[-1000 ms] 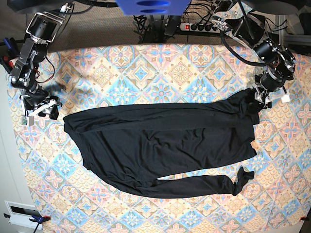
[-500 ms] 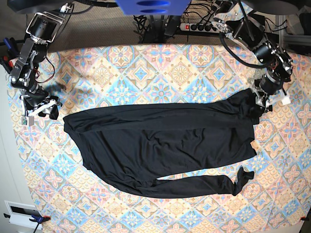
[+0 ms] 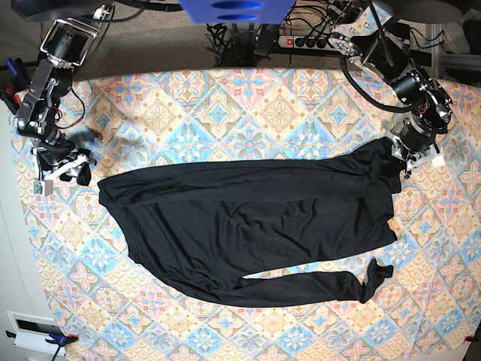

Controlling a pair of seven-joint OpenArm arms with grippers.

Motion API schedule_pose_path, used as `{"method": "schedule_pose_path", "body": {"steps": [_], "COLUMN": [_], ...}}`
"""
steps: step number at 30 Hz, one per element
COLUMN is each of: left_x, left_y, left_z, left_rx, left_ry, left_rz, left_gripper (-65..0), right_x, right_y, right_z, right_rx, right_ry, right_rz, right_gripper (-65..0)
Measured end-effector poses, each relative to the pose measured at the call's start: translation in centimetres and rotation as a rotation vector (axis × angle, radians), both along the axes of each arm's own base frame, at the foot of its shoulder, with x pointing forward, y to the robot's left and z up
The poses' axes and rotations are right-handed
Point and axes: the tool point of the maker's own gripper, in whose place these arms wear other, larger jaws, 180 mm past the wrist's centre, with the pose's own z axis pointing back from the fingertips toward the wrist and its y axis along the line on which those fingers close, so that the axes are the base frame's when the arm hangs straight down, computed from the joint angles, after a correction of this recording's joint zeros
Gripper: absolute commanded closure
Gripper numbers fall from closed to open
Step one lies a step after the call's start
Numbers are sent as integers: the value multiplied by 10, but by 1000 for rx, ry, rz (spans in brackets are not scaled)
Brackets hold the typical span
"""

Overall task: Layout the t-shirt on the table in an organized manner, then fold the t-shirt properly
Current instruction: 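Lower the left gripper onto the shirt's shoulder corner and grasp it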

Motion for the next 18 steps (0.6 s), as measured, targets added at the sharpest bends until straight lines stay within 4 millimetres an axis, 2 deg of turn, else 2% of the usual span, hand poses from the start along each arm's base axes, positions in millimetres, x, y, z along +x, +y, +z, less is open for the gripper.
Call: {"method": "schedule_pose_path", "body": {"steps": [3, 7, 9, 11, 13, 16, 18], "left_x": [0, 0, 0, 0, -1, -1, -1], "left_y": [0, 0, 0, 0, 0, 0, -1], "left_z": [0, 0, 0, 0, 0, 0, 0], "left_rx": [0, 1, -2, -3, -2, -2, -3], "left_ry": [0, 0, -1, -1, 1, 1, 1], "left_rz": [0, -1, -2, -2, -2, -2, -3], "left_gripper": [0, 0, 0, 0, 0, 0, 0], "right_x": [0, -8, 4, 21, 26, 11, 10], "right_y": [3, 27, 31, 21, 16, 29, 33], "right_z": [-2, -26, -25, -15, -16, -45, -47], "right_rx": [12, 144, 270, 367, 434, 524, 558], "right_ry": [0, 107, 98, 41, 24, 99, 85], "right_rz": [-3, -4, -28, -81, -112, -133, -133], "right_gripper": [-310, -310, -310, -310, -310, -309, -309]}}
